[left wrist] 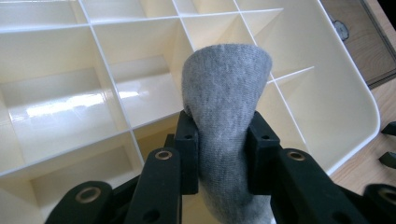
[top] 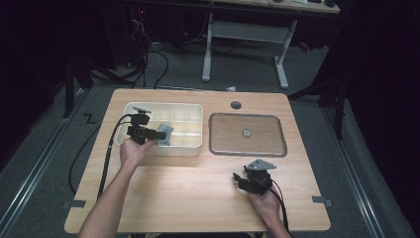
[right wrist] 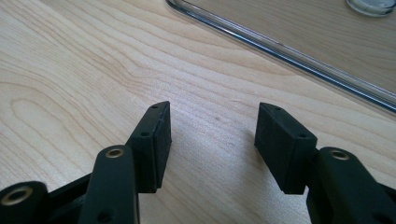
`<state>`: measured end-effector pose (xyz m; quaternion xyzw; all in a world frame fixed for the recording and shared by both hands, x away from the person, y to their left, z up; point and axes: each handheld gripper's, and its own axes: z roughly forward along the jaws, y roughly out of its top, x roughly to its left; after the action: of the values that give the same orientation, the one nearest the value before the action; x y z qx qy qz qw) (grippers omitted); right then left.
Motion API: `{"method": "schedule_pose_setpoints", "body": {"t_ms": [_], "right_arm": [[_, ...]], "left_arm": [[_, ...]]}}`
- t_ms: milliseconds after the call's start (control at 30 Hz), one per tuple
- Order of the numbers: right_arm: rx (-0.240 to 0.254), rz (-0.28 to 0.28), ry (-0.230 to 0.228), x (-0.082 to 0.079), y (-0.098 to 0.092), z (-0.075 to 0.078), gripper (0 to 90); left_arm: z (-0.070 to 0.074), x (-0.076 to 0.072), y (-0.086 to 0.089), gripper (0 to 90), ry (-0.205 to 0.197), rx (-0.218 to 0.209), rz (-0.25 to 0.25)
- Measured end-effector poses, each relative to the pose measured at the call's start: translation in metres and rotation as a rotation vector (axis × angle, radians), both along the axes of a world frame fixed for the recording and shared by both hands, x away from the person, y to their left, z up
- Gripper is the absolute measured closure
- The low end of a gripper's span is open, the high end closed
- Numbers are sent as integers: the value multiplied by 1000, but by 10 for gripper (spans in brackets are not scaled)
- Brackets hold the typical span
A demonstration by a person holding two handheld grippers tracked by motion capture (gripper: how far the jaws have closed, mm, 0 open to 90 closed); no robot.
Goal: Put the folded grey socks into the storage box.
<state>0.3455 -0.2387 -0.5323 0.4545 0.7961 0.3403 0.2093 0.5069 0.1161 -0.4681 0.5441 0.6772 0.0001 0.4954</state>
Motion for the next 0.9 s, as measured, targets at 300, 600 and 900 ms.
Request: {"method": "schedule_pose_setpoints", "body": {"t_ms": [300, 600, 900], "right_arm": [[0, 1, 0, 0, 0, 0, 463], [0, 2, 0, 0, 0, 0, 463], [-1, 2, 0, 0, 0, 0, 463]], "left_arm": [[-2, 0, -4, 718, -4, 55, -21], [-4, -2, -7, 720, -20, 111, -45], [-8, -4, -10, 722, -39, 191, -73]]}}
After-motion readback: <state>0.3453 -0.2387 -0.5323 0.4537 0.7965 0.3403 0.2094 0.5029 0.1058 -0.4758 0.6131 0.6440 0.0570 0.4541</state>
